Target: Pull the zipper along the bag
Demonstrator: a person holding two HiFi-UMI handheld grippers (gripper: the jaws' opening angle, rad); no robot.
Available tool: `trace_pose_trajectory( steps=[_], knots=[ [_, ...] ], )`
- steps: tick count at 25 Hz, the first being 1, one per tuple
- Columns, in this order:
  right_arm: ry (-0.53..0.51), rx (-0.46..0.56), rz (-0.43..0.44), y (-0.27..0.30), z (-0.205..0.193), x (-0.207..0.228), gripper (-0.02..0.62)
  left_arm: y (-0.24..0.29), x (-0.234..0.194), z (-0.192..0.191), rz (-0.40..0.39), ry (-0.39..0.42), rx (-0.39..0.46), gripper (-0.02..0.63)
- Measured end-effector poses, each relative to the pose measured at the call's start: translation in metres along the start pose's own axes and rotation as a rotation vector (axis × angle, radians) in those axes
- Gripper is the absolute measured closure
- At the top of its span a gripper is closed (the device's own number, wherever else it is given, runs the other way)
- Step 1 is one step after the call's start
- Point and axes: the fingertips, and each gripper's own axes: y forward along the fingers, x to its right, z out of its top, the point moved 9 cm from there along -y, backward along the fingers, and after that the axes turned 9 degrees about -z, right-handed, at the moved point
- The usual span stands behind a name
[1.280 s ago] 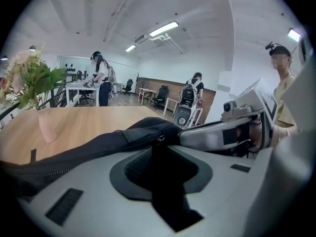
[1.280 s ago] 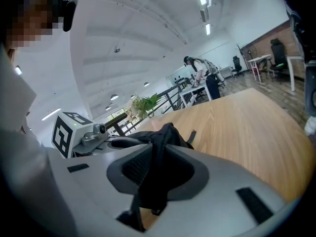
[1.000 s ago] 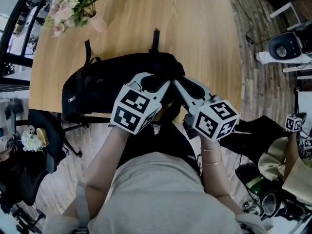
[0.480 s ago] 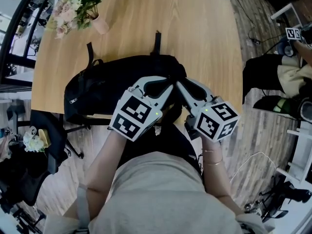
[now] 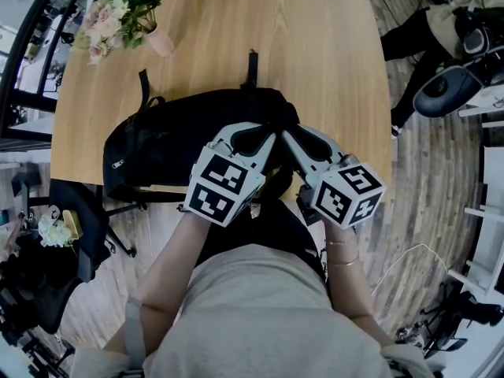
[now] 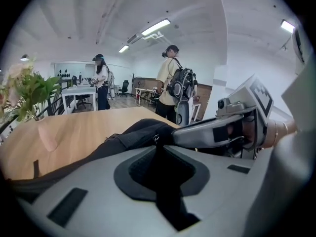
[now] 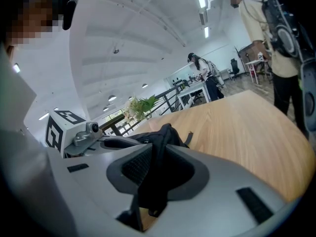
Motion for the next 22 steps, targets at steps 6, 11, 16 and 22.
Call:
trace_pose_trajectory(
  steps=[6, 11, 16, 22],
  knots=[
    [-0.003, 0.004, -0.001, -0.002, -0.001, 0.0, 0.503, -0.003, -0.001, -0.003, 0.018, -0.008, 0.013, 0.584],
    [-0.029, 0.008, -0.004, -0.005, 0.0, -0.001, 0.509, -0.01, 0.001, 0.0, 0.048, 0.014, 0.0, 0.584],
    [-0.05, 0.011, -0.021, -0.005, 0.002, -0.002, 0.512, -0.018, 0.005, -0.002, 0.087, 0.043, 0.005, 0.584],
    [-0.055, 0.002, -0.014, -0.004, 0.004, 0.0, 0.514, -0.027, 0.004, -0.002, 0.117, 0.027, 0.028, 0.583]
  ],
)
